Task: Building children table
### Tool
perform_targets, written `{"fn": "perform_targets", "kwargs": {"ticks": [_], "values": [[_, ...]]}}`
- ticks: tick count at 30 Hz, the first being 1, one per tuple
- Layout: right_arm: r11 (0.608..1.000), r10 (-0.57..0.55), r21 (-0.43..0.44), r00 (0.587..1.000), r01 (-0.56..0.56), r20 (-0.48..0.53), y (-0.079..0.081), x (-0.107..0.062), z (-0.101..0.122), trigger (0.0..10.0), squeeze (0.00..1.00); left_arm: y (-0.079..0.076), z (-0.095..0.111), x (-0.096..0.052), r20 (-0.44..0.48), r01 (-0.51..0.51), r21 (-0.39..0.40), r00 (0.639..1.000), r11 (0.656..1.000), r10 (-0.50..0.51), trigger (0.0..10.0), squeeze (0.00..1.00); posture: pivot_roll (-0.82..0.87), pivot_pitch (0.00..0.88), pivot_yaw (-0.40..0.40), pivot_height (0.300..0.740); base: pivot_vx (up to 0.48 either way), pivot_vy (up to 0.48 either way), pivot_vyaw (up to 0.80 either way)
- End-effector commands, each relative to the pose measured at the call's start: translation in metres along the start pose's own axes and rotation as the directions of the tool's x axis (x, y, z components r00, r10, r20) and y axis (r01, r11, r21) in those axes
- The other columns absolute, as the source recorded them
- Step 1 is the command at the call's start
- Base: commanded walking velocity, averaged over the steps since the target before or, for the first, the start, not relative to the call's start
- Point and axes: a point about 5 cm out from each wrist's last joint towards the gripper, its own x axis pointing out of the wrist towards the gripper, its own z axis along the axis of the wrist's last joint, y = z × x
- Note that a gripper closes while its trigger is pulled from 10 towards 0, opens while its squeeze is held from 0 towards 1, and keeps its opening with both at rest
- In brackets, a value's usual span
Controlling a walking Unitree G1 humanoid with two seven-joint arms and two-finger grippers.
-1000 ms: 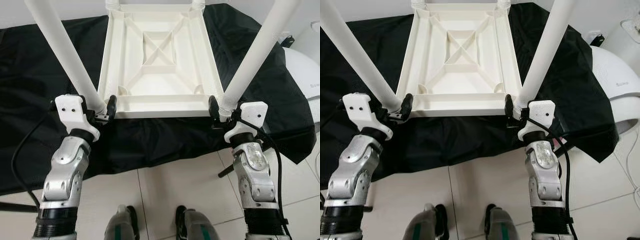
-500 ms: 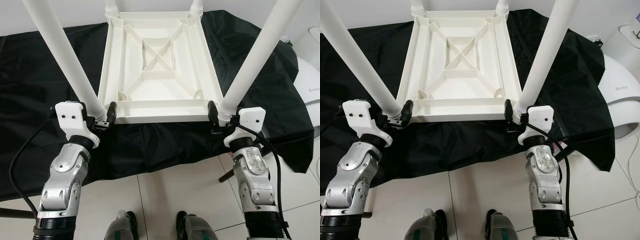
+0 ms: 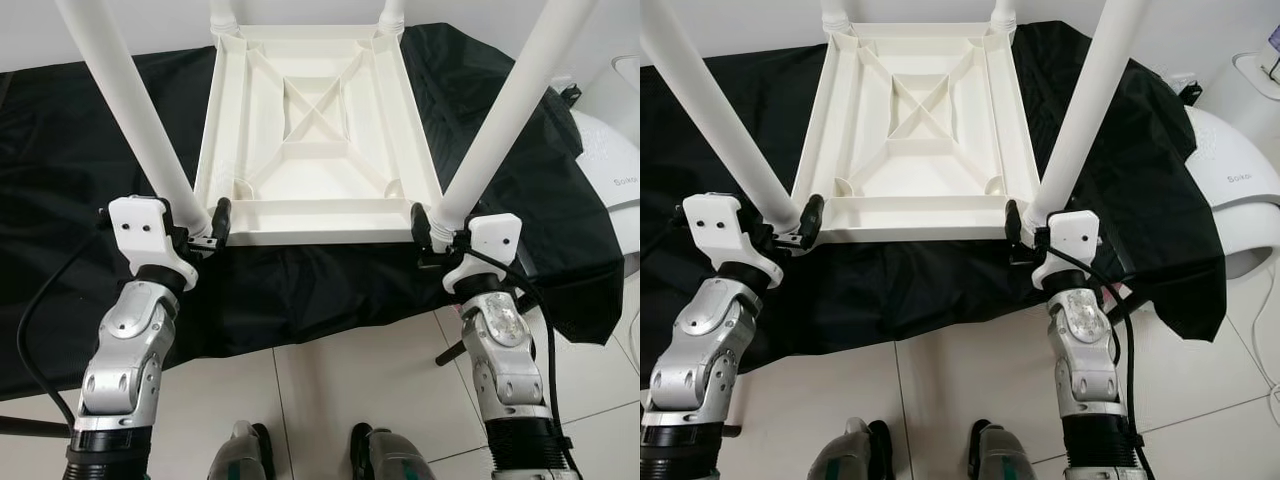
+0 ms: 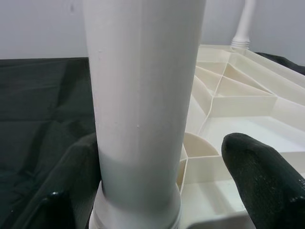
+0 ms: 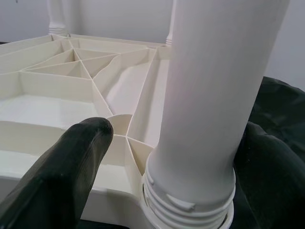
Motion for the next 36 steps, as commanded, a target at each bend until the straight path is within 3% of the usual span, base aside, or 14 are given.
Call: {"fn": "perform_targets", "kwargs": {"ticks": [1, 14, 26, 30, 36], "values": [[0.997, 0.075, 0.031, 0.996, -0.073, -0.05, 0.018, -0.005, -0.01, 10.0, 0.0, -0.011, 0.003, -0.004, 0.012, 0.049, -0.004, 0.999, 0.999, -0.049, 10.0, 0.0, -0.02, 0.188, -0.019, 0.74, 0.0, 0.0, 0.0], [0.998, 0.047, 0.033, 0.998, -0.046, -0.041, 0.012, -0.006, -0.009, 10.0, 0.0, -0.01, -0.002, -0.01, -0.01, 0.011, 0.025, 1.0, 1.0, -0.011, 10.0, 0.0, -0.02, 0.201, -0.023, 0.74, 0.0, 0.0, 0.0], [0.999, 0.038, 0.033, 0.999, -0.036, -0.038, 0.014, -0.007, -0.008, 10.0, 0.0, -0.012, -0.002, -0.011, -0.004, 0.022, 0.003, 1.0, 1.0, -0.022, 10.0, 0.0, -0.03, 0.179, -0.018, 0.74, 0.0, 0.0, 0.0], [0.999, -0.022, 0.025, 0.999, 0.023, -0.025, 0.005, -0.008, -0.007, 10.0, 0.0, -0.016, 0.0, -0.011, 0.014, 0.039, -0.022, 0.999, 0.999, -0.039, 10.0, 0.0, -0.04, 0.174, -0.012, 0.74, 0.0, 0.0, 0.0], [0.988, -0.126, 0.093, 0.992, 0.127, -0.023, -0.006, -0.009, -0.006, 10.0, 0.0, -0.017, 0.0, -0.007, 0.012, 0.068, -0.012, 0.998, 0.998, -0.068, 10.0, 0.0, -0.05, 0.166, 0.005, 0.74, 0.0, 0.0, 0.0]]}}
